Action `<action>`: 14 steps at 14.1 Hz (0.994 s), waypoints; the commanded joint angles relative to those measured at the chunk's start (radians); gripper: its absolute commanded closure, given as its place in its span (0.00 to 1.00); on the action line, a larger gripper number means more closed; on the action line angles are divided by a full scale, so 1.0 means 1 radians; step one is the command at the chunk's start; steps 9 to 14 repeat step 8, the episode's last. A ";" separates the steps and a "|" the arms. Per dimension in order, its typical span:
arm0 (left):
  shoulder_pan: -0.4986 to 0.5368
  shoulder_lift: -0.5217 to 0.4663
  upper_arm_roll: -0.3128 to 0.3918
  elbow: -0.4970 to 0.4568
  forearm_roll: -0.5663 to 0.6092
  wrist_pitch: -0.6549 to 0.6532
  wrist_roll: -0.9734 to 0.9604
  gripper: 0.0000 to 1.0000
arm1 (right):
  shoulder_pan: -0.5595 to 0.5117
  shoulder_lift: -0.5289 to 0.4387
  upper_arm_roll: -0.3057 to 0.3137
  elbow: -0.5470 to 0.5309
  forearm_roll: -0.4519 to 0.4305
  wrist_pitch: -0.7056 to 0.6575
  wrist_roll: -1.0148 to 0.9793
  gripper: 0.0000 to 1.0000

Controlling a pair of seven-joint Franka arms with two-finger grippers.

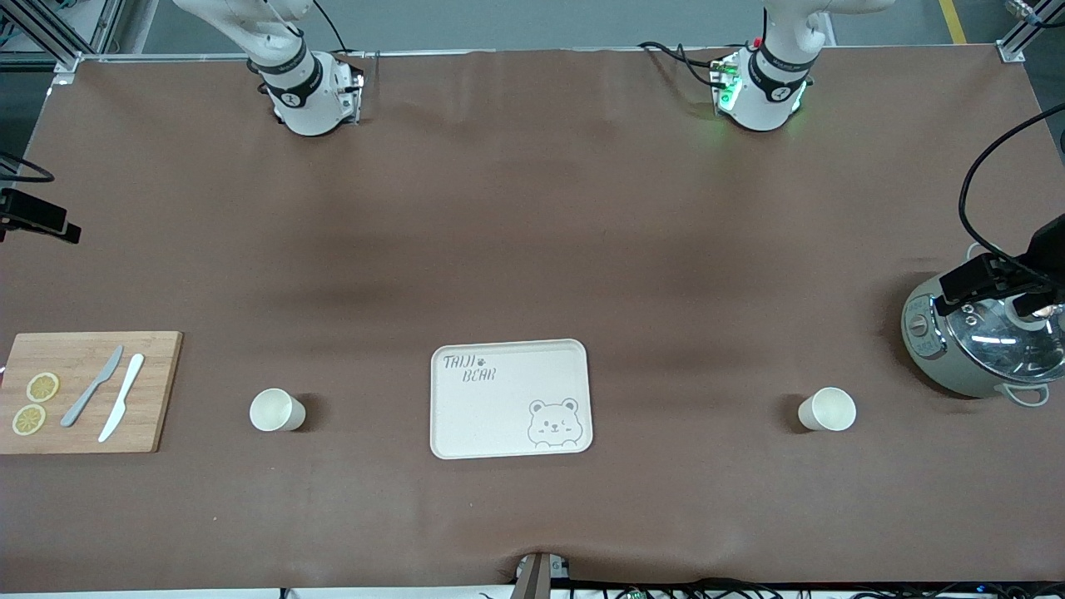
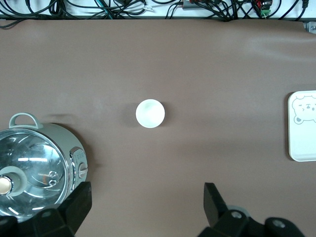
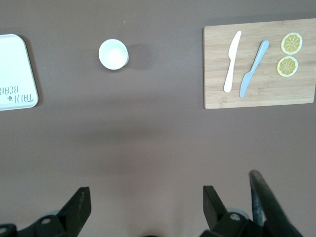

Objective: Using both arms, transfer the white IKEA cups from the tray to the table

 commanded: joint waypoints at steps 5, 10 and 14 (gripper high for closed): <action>0.001 -0.017 -0.004 -0.001 0.024 -0.014 0.015 0.00 | -0.009 -0.013 0.022 -0.011 0.005 -0.005 -0.001 0.00; 0.001 -0.018 -0.004 -0.001 0.024 -0.013 0.015 0.00 | -0.010 -0.011 0.020 -0.016 0.005 -0.007 -0.001 0.00; 0.001 -0.018 -0.004 -0.001 0.024 -0.013 0.015 0.00 | -0.010 -0.011 0.020 -0.016 0.005 -0.007 -0.001 0.00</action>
